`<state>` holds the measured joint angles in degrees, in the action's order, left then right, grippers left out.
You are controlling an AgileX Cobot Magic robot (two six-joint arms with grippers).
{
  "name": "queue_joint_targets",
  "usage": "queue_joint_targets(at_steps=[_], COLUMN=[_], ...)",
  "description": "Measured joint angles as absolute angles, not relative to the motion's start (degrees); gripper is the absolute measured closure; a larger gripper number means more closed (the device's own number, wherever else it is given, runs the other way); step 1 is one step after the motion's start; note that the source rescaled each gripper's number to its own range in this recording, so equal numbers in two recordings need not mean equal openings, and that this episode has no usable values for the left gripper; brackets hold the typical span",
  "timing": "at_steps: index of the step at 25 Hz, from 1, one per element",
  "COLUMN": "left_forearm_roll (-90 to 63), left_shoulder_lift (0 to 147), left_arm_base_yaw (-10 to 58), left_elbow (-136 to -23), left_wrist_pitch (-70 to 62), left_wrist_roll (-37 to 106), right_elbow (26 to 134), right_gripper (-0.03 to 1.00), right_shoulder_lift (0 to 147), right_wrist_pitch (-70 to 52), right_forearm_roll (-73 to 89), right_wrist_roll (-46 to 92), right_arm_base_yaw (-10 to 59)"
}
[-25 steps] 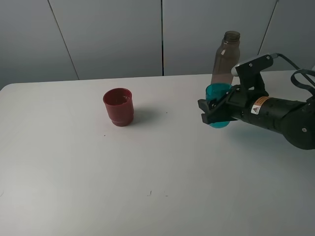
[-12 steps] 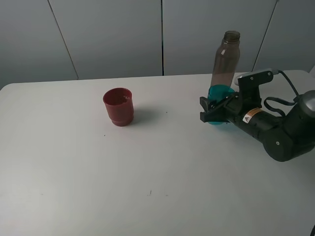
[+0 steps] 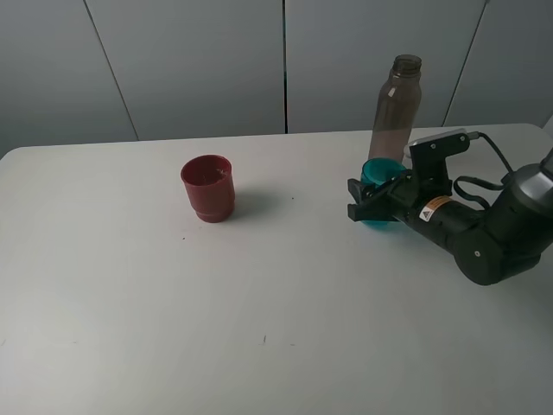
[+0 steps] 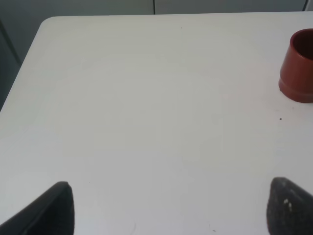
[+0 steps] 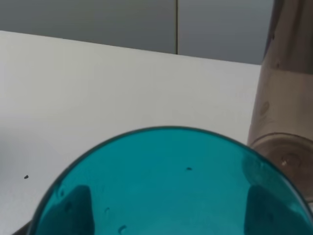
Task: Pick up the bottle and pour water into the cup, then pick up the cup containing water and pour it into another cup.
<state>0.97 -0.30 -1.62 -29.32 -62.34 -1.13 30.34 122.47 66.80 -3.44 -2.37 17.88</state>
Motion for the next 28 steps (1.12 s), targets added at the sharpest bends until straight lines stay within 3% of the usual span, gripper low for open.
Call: queue_joint_targets(at_steps=[20, 21, 22, 25, 26, 28], left_forearm_roll=[0.97, 0.97, 0.97, 0.97, 0.97, 0.97], left_shoulder_lift=[-0.3, -0.3, -0.3, -0.3, -0.3, -0.3], left_arm_base_yaw=[-1.62, -1.62, -1.62, -1.62, -1.62, -1.62], left_elbow=[-29.32, -29.32, -29.32, -29.32, -29.32, -29.32], left_wrist_pitch=[-62.34, -62.34, -62.34, -62.34, -62.34, -62.34], left_wrist_roll=[-1.13, -1.13, -1.13, -1.13, -1.13, -1.13], right_elbow=[30.39, 30.39, 30.39, 30.39, 30.39, 30.39], right_gripper=[0.93, 0.88, 0.74, 0.16, 0.06, -0.01], right_shoulder_lift=[122.47, 122.47, 122.47, 122.47, 122.47, 122.47], right_wrist_pitch=[64.83, 64.83, 64.83, 64.13, 63.85, 62.81], right_forearm_roll=[-5.08, -5.22, -5.39, -6.1, -6.25, -6.48], right_wrist_roll=[-5.44, -6.11, -7.19, -10.17, -10.58, -11.11], right_arm_base_yaw=[17.88, 17.88, 17.88, 17.88, 17.88, 17.88])
